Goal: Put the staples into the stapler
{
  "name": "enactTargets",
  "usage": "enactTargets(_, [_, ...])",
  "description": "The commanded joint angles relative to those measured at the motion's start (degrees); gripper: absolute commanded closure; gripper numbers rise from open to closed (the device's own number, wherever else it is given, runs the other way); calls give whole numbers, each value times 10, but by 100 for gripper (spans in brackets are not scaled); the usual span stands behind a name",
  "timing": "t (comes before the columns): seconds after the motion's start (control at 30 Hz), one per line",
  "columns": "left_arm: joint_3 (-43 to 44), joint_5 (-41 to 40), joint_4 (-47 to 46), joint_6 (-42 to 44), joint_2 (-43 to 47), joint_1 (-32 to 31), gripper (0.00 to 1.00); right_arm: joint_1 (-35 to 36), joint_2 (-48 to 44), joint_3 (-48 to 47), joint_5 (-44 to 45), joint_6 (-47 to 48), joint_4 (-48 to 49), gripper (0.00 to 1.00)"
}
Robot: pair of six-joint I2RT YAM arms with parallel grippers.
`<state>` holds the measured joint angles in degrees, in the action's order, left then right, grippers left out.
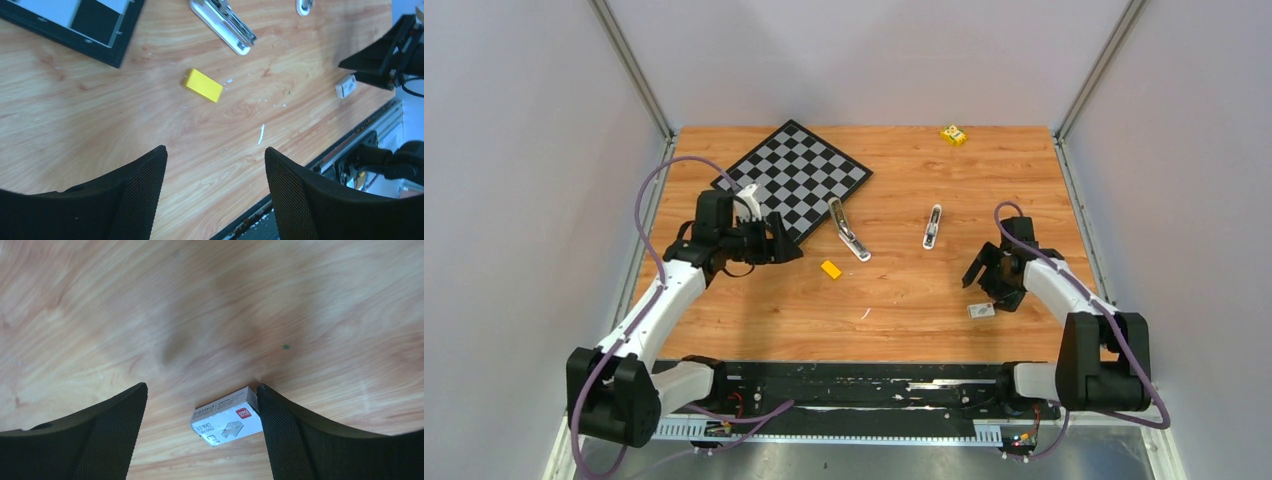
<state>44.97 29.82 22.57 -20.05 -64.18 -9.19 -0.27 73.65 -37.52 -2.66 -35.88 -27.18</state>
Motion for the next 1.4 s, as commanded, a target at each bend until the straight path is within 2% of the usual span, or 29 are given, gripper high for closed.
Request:
enactTargets(0.0, [-2, -33, -15, -22, -9, -63, 27, 59, -17, 12, -40, -9, -39, 17])
enactTargets(0.17, [-25, -40, -80, -56, -26, -138, 35, 149, -14, 9, -51, -42, -42, 18])
enactTargets(0.33, [-41, -63, -145, -53, -49, -214, 38, 233, -14, 1, -67, -82, -29, 21])
enactTargets(0.43, [-76, -65, -230, -51, -44, -254, 41, 271, -16, 0, -97, -102, -13, 25])
enactTargets(0.53, [-103, -107, -280, -19, -35, -305, 41, 285, -22, 4, -138, -102, 2, 29])
enactTargets(0.63, [-115, -143, -313, 21, -39, -362, 41, 285, -29, 2, -157, -68, 1, 33])
enactTargets(0.8, [-144, -149, -422, 55, -67, -422, 40, 276, -36, 17, -173, -7, -2, 38])
enactTargets(0.87, [-142, -154, -456, 73, -88, -442, 36, 267, -35, 30, -187, 14, 10, 41])
enactTargets(1.0, [-110, -131, -471, 126, -147, -473, 33, 221, -45, 63, -244, 50, 52, 47])
enactTargets(1.13, [-109, -96, -531, 198, -203, -502, 30, 173, -66, 76, -280, 79, 60, 48])
enactTargets(1.37, [-56, -129, -526, 274, -285, -528, 31, 110, -90, 91, -337, 114, 53, 49])
